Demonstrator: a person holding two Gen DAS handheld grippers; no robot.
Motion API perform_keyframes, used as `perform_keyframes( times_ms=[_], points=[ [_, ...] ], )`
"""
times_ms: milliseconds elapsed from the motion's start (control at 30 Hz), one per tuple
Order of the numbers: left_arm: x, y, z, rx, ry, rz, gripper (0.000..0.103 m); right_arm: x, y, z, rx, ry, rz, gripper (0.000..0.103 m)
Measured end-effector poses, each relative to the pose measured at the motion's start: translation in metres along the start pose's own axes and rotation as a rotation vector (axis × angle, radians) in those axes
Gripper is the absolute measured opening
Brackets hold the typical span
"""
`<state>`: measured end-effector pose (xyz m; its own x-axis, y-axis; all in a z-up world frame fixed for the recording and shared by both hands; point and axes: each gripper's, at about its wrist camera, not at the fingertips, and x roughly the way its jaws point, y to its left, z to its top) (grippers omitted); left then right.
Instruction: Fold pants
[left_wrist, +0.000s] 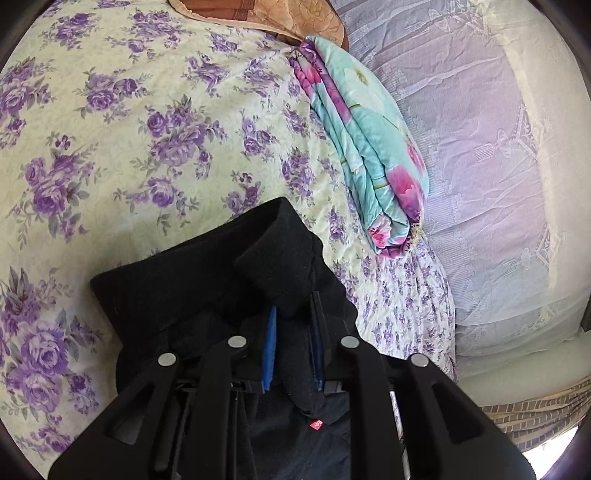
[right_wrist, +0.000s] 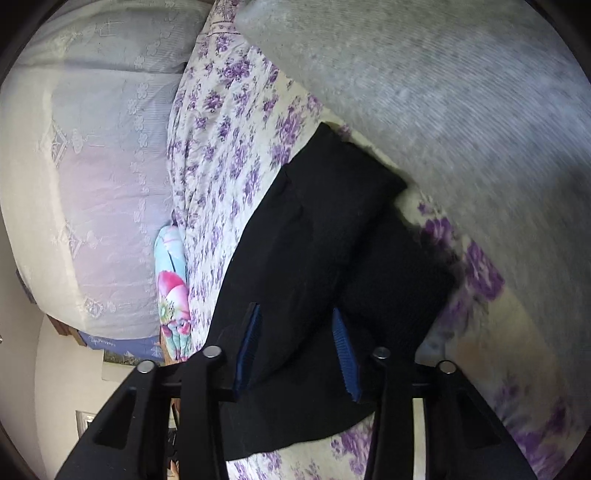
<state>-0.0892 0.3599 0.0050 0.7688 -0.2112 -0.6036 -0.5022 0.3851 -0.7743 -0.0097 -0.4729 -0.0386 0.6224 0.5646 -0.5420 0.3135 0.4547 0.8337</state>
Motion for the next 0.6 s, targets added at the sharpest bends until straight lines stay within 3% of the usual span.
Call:
perform_keyframes(
  times_ms=[33,100,300,600],
  points=[
    [0.001,-0.001,0.002,-0.004,0.003,-0.001,0.015,0.002,0.002,0.002,-0.008,-0.004,-0.001,0.017],
    [0.002,-0.001,0.006,-0.017,0.012,-0.010,0.015,0.003,0.007,0.005,-0.034,-0.010,0.008,0.010],
    [0.001,-0.008,0.016,-0.015,0.035,-0.028,0.014,-0.010,0.015,0.012,-0.052,-0.014,0.041,0.005],
    [-0.040,-0.040,0.031,0.037,0.031,-0.113,0.012,-0.059,0.084,0.028,-0.221,-0.097,0.121,0.003]
  ],
)
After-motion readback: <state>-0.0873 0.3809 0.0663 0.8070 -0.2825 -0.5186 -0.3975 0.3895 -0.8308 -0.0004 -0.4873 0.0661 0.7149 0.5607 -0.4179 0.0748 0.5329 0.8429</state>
